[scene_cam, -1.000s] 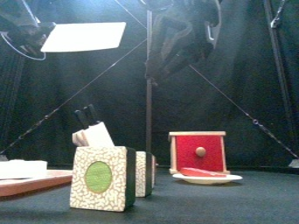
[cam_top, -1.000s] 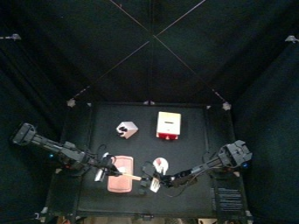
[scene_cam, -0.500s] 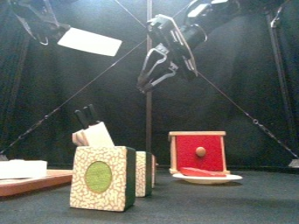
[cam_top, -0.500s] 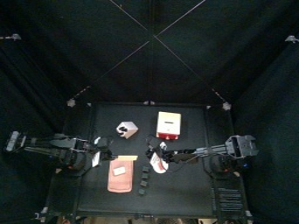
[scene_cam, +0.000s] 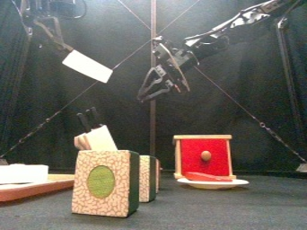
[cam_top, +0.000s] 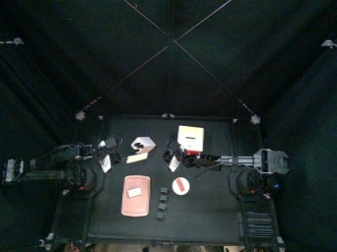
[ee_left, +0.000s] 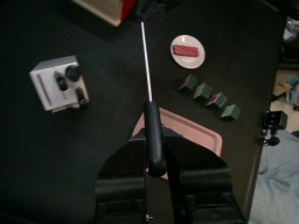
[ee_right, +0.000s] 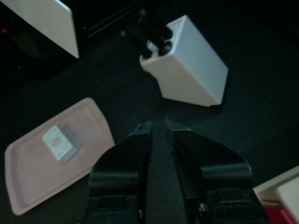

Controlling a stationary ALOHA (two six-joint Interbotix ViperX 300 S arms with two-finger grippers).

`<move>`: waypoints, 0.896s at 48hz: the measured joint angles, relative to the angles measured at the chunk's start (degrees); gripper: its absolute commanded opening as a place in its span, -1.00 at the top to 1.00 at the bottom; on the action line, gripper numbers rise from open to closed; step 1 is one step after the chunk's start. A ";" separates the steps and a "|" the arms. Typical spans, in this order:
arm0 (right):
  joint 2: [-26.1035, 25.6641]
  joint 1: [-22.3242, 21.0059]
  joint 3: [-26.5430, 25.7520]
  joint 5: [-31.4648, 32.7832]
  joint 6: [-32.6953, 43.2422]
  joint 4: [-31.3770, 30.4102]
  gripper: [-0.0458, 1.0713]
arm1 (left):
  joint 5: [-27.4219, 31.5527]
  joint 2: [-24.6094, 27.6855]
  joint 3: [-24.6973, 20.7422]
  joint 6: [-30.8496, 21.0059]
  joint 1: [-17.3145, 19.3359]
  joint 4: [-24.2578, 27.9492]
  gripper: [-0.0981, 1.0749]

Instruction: Put cleaver back in holder

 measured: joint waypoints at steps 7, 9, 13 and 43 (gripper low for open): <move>1.93 -3.78 -1.14 0.00 0.18 0.09 -0.15 | 5.71 1.41 -2.11 -5.45 2.20 2.29 0.33; 2.20 -4.57 -1.32 0.00 -0.09 0.09 -0.15 | 7.38 2.11 -2.29 -7.56 2.29 3.69 0.34; 2.46 -5.10 -1.23 0.00 -0.44 -0.62 -0.15 | 8.00 2.81 -2.37 -9.14 2.37 6.15 0.34; 4.66 -6.50 -1.41 0.09 -0.53 -10.46 -0.14 | 1.49 3.78 6.42 -11.87 6.50 9.76 0.34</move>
